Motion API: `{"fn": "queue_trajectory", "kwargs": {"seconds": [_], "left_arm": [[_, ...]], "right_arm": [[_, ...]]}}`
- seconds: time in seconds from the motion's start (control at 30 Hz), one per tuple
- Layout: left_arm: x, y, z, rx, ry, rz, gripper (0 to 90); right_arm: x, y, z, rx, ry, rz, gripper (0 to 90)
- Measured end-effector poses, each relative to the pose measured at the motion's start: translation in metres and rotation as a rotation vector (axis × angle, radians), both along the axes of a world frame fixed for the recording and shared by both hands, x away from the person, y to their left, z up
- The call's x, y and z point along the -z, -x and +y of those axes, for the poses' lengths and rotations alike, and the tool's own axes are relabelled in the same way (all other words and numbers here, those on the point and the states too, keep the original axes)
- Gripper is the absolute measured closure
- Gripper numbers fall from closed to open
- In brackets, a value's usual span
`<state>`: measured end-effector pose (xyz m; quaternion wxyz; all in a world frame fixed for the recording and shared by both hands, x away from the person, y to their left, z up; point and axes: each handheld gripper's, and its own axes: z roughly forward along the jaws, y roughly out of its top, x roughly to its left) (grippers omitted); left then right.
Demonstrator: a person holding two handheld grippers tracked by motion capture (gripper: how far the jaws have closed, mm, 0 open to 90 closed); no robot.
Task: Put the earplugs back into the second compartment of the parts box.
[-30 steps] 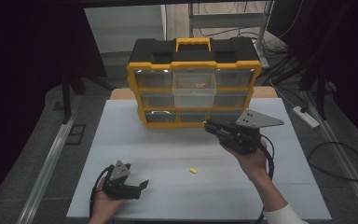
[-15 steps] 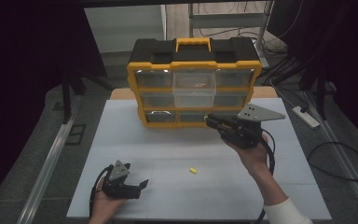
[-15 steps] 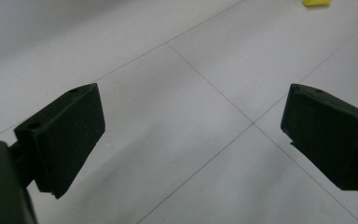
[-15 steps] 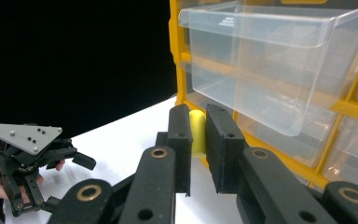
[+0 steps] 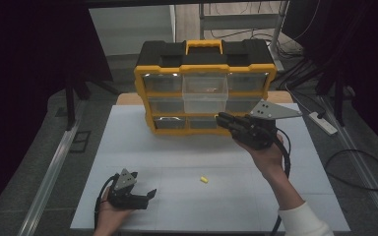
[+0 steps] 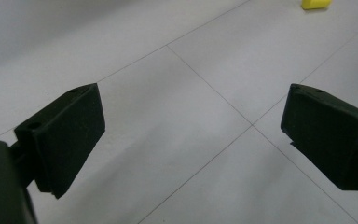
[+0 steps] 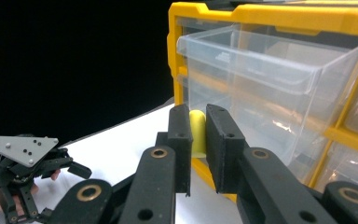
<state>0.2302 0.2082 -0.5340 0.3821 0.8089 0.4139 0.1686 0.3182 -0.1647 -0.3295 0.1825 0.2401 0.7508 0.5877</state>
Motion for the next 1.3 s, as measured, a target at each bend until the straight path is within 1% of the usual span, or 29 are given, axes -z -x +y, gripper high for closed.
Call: {"fn": "queue_trajectory", "kwargs": {"seconds": [0.13,0.33,0.43,0.47,0.53,0.6,0.73,0.8,0.83,0.9,1.2,1.23,1.27,1.3], "left_arm": [[-0.001,0.000,0.000,-0.002,0.003,0.000,6.5],[0.000,0.000,0.000,-0.001,0.002,-0.001,6.5],[-0.001,0.000,0.000,-0.001,0.003,0.000,6.5],[-0.001,0.000,0.000,-0.001,0.003,0.000,6.5],[-0.001,0.000,0.000,-0.003,0.004,0.000,6.5],[-0.001,0.001,0.000,-0.002,0.005,0.000,6.5],[-0.001,0.001,0.001,-0.003,0.007,-0.002,6.5],[-0.001,0.001,0.001,-0.003,0.007,-0.005,6.5],[-0.001,0.001,0.001,-0.003,0.008,-0.005,6.6],[-0.001,0.001,0.001,-0.004,0.008,-0.006,6.5],[-0.001,0.001,0.001,-0.002,0.004,-0.005,6.6],[-0.001,0.001,0.001,-0.002,0.003,-0.004,6.6],[-0.001,0.001,0.001,-0.001,0.003,-0.003,6.6],[-0.001,0.001,0.001,-0.001,0.003,-0.003,6.6]], "right_arm": [[-0.008,-0.006,0.000,0.005,-0.008,0.000,80.7],[-0.029,-0.016,0.000,0.021,-0.025,-0.012,80.7],[-0.039,-0.025,0.002,0.039,-0.027,-0.019,80.6],[-0.039,-0.025,0.002,0.039,-0.027,-0.019,80.6],[-0.047,-0.035,0.006,0.055,-0.021,-0.021,80.6],[-0.049,-0.044,0.009,0.068,-0.017,-0.020,80.6],[-0.051,-0.061,0.015,0.088,-0.008,-0.018,80.3],[-0.050,-0.069,0.016,0.097,-0.007,-0.003,80.2],[-0.050,-0.072,0.017,0.095,-0.018,0.004,80.2],[-0.049,-0.078,0.019,0.108,-0.007,0.005,80.2],[-0.042,-0.092,0.025,0.127,0.018,0.021,78.5],[-0.041,-0.093,0.026,0.126,0.020,0.025,76.6],[-0.040,-0.094,0.027,0.127,0.024,0.026,72.5],[-0.040,-0.094,0.027,0.125,0.031,0.026,64.1]]}}
